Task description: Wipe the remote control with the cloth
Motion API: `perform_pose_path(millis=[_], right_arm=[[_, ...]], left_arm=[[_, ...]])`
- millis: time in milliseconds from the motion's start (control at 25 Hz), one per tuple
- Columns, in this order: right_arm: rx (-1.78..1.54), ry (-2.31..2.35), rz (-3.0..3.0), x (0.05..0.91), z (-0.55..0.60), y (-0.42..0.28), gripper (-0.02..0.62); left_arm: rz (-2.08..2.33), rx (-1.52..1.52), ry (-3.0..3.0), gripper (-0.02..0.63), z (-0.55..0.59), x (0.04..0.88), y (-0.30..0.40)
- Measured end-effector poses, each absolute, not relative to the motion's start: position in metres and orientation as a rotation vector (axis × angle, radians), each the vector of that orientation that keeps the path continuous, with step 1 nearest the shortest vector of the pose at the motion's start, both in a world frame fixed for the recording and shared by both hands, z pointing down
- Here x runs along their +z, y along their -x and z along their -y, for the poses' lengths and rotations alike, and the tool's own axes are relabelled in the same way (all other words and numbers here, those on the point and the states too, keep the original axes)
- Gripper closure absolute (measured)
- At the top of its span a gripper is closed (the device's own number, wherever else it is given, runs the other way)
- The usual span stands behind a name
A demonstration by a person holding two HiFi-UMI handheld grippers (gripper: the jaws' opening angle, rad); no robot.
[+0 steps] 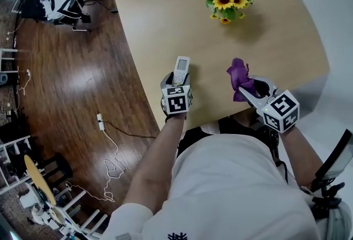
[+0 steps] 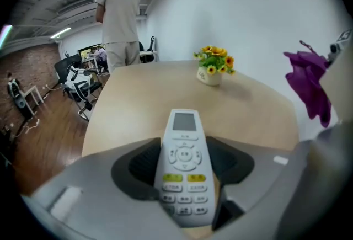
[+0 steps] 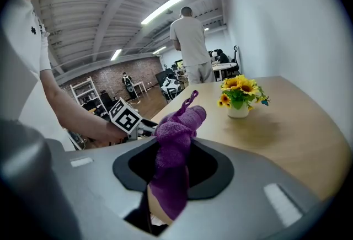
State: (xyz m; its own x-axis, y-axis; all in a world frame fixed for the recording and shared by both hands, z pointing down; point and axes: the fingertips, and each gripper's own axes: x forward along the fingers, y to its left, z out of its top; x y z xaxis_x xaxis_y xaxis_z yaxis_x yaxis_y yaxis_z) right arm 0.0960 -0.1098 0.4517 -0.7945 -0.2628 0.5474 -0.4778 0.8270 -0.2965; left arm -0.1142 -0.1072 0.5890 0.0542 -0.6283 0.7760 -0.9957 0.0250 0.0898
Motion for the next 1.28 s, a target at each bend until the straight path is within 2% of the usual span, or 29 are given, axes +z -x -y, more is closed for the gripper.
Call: perform_pose_path(millis=[400,480,520,560,800,1000,1280], right_arm=[[0.583,-0.504,2.489,0.453,0.103,-0.128,0.471],[0.586,-0.502,2.493,0.454,0.104,-0.131,0.471],[0.588,-0.501,2.497,0.454,0.104,-0.132,0.471],[0.59,-0.499,2.502,0.455,0.105,-0.133,0.471],[0.615,-0.483,2.545,0.457,0.106,-0.135,0.471],[0.67,-0.437,2.577,0.467,0.092,-0.138,0.471],[0.656,-0.441,2.569,0.488,0.068,-0.143,0.471]], left_arm=[[1.653,0.721,-1.535,0.325,0.096,0.627,0.117],[1.641,0.715,-1.547,0.313,0.095,0.627,0.116],[1.644,0.716,-1.547,0.277,0.095,0.625,0.118],[1.652,0.718,-1.548,0.258,0.095,0.623,0.119],[1.733,0.79,-1.587,0.256,0.078,0.588,0.128],[1.737,0.877,-1.599,0.256,0.017,0.556,0.133],[1.709,0.803,-1.779,0.264,-0.05,0.515,0.095]])
